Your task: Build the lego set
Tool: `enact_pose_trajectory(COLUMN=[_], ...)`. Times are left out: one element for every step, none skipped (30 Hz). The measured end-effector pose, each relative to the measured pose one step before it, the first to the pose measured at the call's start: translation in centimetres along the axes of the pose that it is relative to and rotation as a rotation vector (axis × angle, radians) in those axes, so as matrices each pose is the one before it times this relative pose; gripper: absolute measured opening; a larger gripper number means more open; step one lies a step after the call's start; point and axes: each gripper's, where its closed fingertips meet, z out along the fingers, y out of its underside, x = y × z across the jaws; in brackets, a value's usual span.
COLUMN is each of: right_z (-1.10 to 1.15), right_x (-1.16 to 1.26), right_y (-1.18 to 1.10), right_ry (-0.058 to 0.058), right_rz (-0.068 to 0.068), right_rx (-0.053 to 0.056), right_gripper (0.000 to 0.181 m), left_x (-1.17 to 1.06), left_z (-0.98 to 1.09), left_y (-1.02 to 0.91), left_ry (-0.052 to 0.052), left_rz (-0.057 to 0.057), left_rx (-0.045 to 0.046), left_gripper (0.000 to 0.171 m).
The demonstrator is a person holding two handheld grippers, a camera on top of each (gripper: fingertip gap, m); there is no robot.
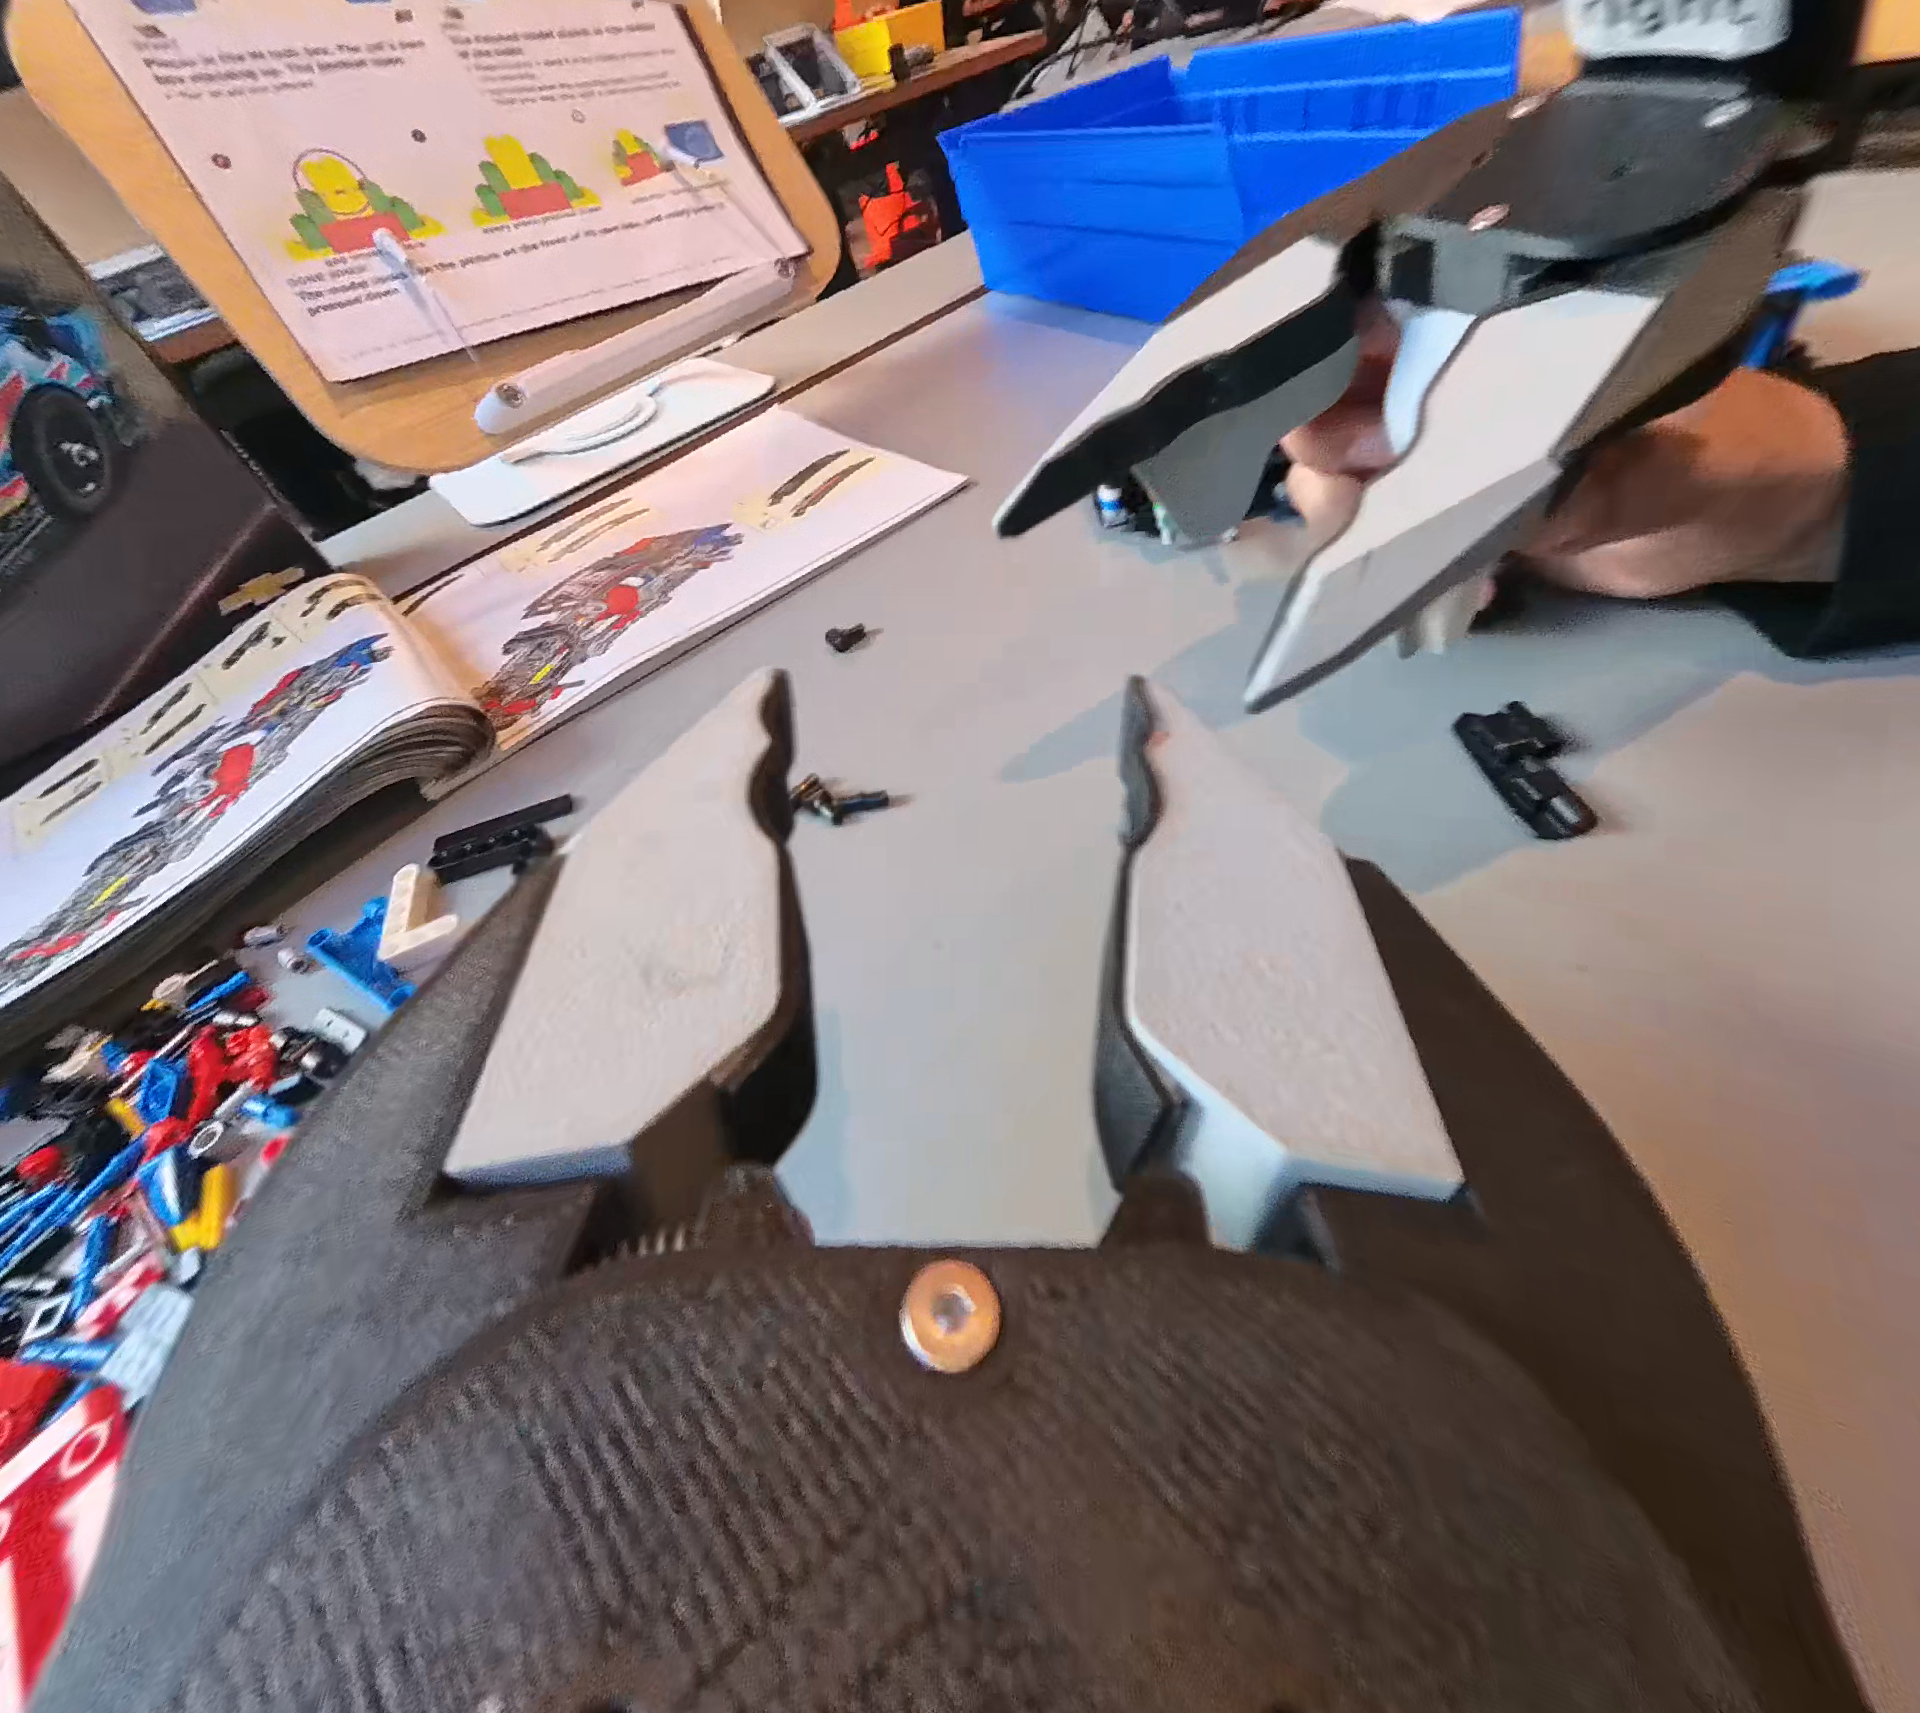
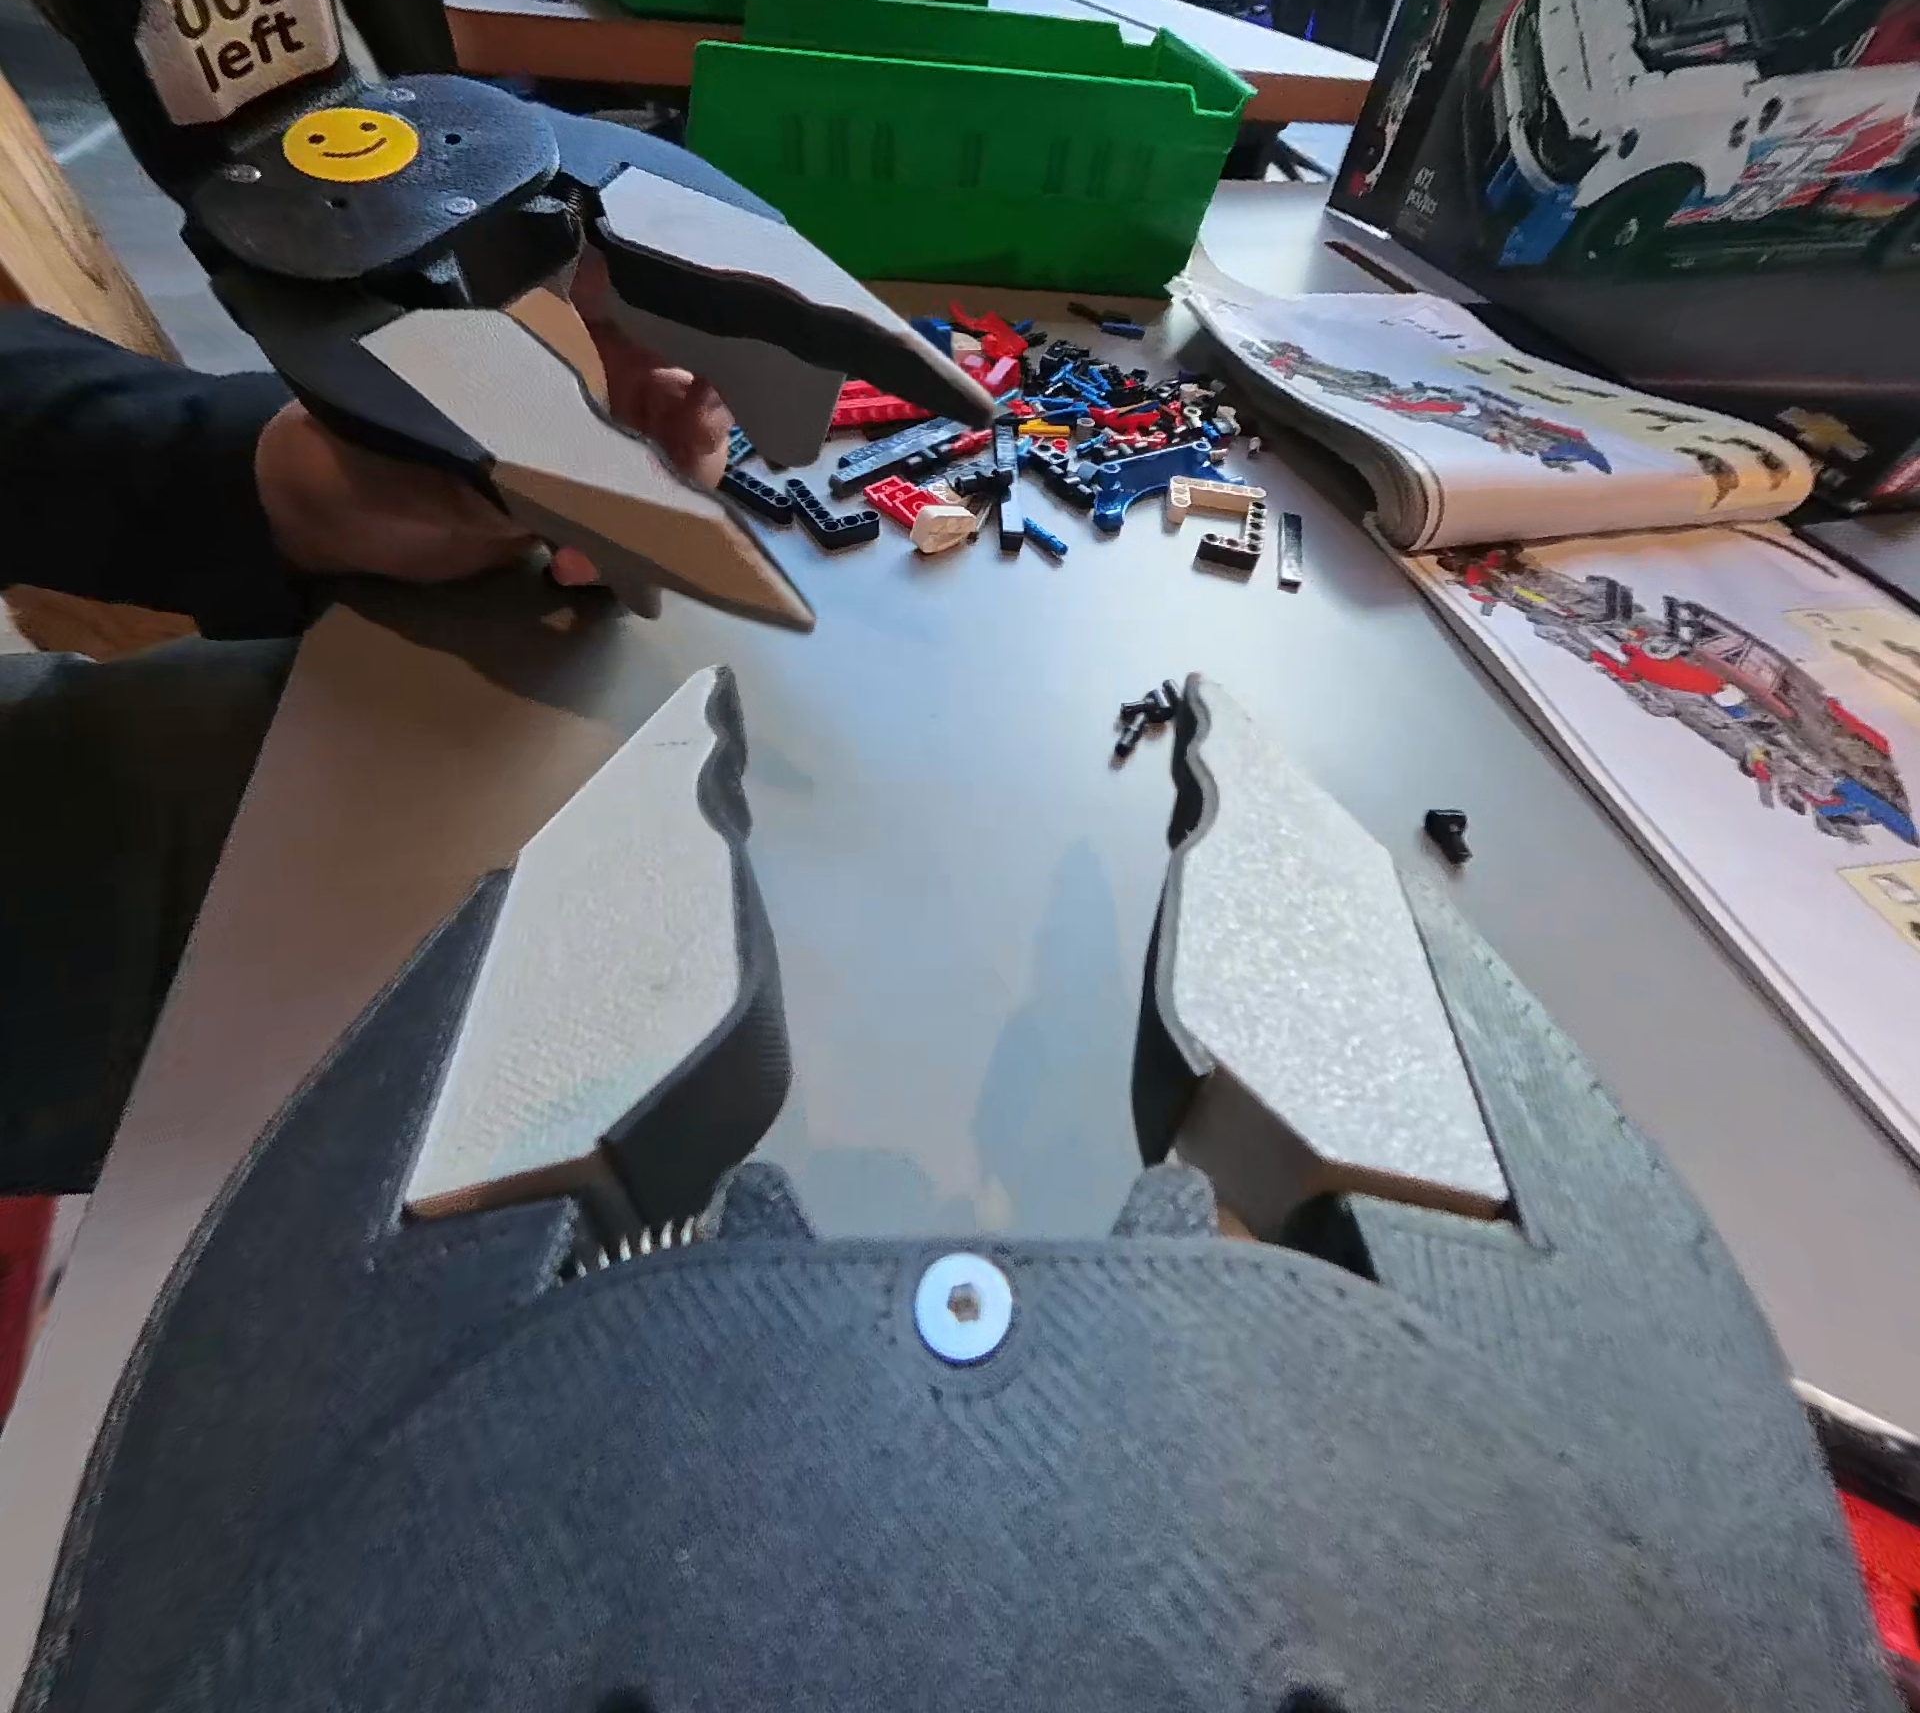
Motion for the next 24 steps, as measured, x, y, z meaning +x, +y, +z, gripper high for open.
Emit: enact_pose_trajectory(right_z=[0.053,0.068,0.119,0.153,0.168,0.195,0.224,0.247,0.247,0.224,0.223,0.25,0.241,0.188,0.1,0.025,-0.055,-0.084,-0.116,-0.168,-0.204,-0.191,-0.164,-0.082], right_x=[-0.296,-0.17,0.031,0.047,-0.028,0.048,0.088,0.055,0.003,-0.129,-0.26,-0.266,-0.309,-0.137,0.107,0.193,0.169,0.035,-0.043,0.043,0.108,0.099,0.148,0.177], right_y=[-0.131,-0.126,-0.059,-0.036,0.001,0.023,0.006,-0.008,-0.015,0.017,0.114,0.275,0.278,0.167,0.029,-0.123,-0.157,-0.133,-0.129,-0.164,-0.208,-0.235,-0.146,-0.002], right_ry=[-0.0333,-0.0279,-0.0143,-0.0126,-0.0153,-0.0076,-0.0035,-0.0066,-0.0106,-0.019,-0.0278,-0.0328,-0.0408,-0.032,-0.0149,-0.0044,-0.0029,-0.01,-0.0147,-0.0081,-0.0033,-0.0016,0.0042,0.0096], right_rz=[0.0087,0.0133,0.0157,0.0134,0.0095,0.0065,0.0025,0.0002,0.0012,0.0034,0.0068,0.0109,0.0138,0.0141,0.0105,0.0047,0.0032,0.0072,0.0114,0.0131,0.0136,0.0105,0.0052,0.0003], right_rx=[0.0087,0.0072,0.0021,-0.0001,-0.0029,-0.0053,-0.0045,-0.004,-0.0036,-0.0043,-0.0119,-0.0229,-0.0241,-0.0167,-0.0056,0.006,0.01,0.0095,0.0111,0.0147,0.0176,0.0188,0.0127,0.0], right_gripper=[0.072,0.06,0.054,0.054,0.049,0.047,0.05,0.05,0.05,0.051,0.051,0.05,0.047,0.039,0.036,0.04,0.042,0.043,0.044,0.044,0.047,0.05,0.049,0.046], left_x=[0.183,0.088,-0.01,0.045,-0.018,0.119,0.26,0.019,-0.098,-0.02,-0.111,-0.162,-0.208,-0.373,-0.366,-0.148,-0.059,-0.086,0.017,0.016,0.042,0.025,0.012,0.058], left_z=[-0.176,-0.11,-0.042,0.002,0.044,0.042,0.042,0.027,0.007,-0.012,-0.008,-0.057,-0.111,-0.142,-0.15,-0.112,-0.061,-0.005,0.062,0.095,0.083,0.028,-0.022,-0.03], left_y=[-0.259,-0.146,-0.086,0.024,0.067,0.05,0.047,0.045,-0.006,0.01,-0.007,-0.061,-0.101,-0.153,-0.162,-0.115,-0.074,-0.003,0.08,0.11,0.123,0.044,-0.042,-0.054], left_ry=[0.0183,0.0099,0.0025,0.0044,-0.0017,0.0052,0.0139,0.0001,-0.0051,0.0047,0.001,-0.0015,-0.0042,-0.0132,-0.0128,0.0014,0.0047,0.0027,0.0094,0.0103,0.0092,0.0051,-0.0009,0.0001], left_rz=[-0.0059,-0.0071,-0.0078,-0.0034,-0.0029,0.0035,0.007,0.0015,-0.0036,-0.007,-0.0111,-0.0138,-0.0157,-0.0188,-0.0201,-0.0153,-0.0117,-0.011,-0.0099,-0.01,-0.0082,-0.003,0.0022,0.0054], left_rx=[0.0199,0.01202,0.0055,-0.00133,-0.00554,-0.00465,-0.00347,-0.0035,0.00036,-0.00022,0.00115,0.00554,0.00932,0.01325,0.01341,0.0105,0.00605,0.00066,-0.00571,-0.00927,-0.00904,-0.00348,0.00338,0.00417], left_gripper=[0.052,0.049,0.047,0.044,0.042,0.042,0.042,0.042,0.042,0.043,0.044,0.046,0.045,0.043,0.042,0.04,0.037,0.036,0.035,0.035,0.035,0.034,0.034,0.033])
